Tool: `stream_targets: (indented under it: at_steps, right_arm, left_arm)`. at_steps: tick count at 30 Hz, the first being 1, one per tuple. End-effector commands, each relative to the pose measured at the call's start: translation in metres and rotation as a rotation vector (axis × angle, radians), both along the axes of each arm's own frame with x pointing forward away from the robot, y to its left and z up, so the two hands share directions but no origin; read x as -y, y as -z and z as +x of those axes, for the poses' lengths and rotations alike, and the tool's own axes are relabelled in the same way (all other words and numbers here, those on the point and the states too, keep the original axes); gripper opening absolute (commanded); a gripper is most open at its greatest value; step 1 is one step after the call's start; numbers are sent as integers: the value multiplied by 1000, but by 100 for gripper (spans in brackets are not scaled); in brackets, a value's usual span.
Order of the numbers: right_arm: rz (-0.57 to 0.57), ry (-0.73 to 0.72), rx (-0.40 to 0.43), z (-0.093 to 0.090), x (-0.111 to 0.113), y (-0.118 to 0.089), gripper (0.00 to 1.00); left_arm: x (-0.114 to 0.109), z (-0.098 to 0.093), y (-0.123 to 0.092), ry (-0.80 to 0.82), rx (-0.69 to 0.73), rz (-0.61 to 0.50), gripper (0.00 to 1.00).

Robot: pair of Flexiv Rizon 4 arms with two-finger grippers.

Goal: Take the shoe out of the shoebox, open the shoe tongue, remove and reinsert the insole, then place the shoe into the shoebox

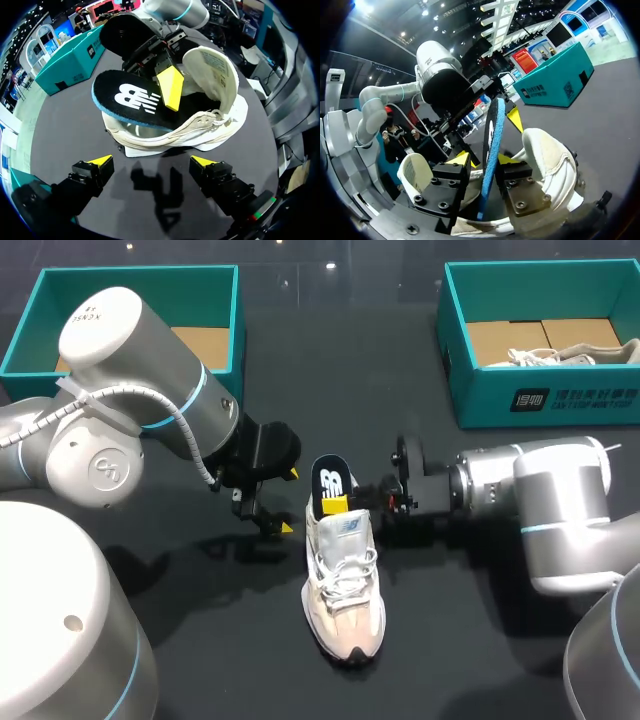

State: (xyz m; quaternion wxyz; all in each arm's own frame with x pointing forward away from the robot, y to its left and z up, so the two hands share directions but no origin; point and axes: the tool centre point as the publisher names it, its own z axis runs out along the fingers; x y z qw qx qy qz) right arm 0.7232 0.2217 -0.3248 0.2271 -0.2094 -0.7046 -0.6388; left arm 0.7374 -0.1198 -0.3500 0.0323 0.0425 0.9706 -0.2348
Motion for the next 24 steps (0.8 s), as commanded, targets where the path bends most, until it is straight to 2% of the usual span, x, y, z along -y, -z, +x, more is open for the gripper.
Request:
stream_targets:
  at_steps: [1, 7, 9, 15, 24]
  right_arm:
    - [-16, -1, 8, 1, 5, -9, 30]
    - [-23, -5, 19, 8, 6, -14, 22]
    - [-18, -8, 13, 12, 7, -13, 0]
    - [4, -4, -33, 13, 7, -1, 0]
    - [24, 25, -110, -9, 6, 21, 0]
  left_arm:
    - [0, -1, 1, 0, 2, 0, 100]
    - [0, -1, 1, 0, 2, 0, 100]
    - [0, -1, 1, 0, 2, 0, 100]
    - [0, -1, 1, 0, 2, 0, 100]
    - [0, -1, 1, 0, 2, 0, 100]
